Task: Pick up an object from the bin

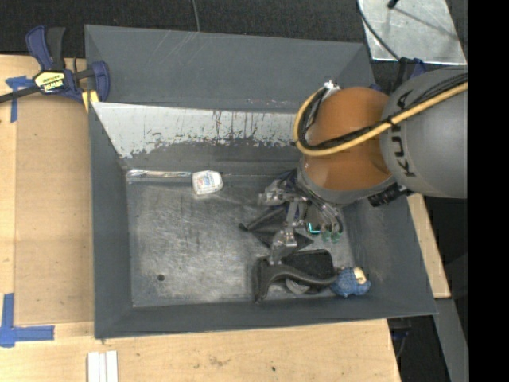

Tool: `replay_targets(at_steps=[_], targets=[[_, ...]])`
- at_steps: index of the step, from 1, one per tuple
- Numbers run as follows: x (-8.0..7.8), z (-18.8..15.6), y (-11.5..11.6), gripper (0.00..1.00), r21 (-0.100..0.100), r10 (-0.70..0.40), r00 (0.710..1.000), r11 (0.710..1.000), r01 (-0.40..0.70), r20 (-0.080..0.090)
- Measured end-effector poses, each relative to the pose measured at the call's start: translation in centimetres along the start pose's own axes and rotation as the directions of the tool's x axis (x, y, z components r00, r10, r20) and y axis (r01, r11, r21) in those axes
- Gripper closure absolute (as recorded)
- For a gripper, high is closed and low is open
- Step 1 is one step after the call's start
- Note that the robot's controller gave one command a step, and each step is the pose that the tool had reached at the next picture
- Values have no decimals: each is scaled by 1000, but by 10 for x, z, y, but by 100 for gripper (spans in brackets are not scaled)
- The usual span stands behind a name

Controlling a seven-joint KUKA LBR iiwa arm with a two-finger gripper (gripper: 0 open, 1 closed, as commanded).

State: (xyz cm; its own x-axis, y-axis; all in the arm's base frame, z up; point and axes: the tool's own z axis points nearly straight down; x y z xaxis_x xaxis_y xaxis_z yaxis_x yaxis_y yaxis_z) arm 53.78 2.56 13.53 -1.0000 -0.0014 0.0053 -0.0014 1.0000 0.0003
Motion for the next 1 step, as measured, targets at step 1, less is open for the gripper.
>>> replay_targets(at_steps=[1], targets=[[-7,34,-19,0,-4,183,983,983,-183,20]])
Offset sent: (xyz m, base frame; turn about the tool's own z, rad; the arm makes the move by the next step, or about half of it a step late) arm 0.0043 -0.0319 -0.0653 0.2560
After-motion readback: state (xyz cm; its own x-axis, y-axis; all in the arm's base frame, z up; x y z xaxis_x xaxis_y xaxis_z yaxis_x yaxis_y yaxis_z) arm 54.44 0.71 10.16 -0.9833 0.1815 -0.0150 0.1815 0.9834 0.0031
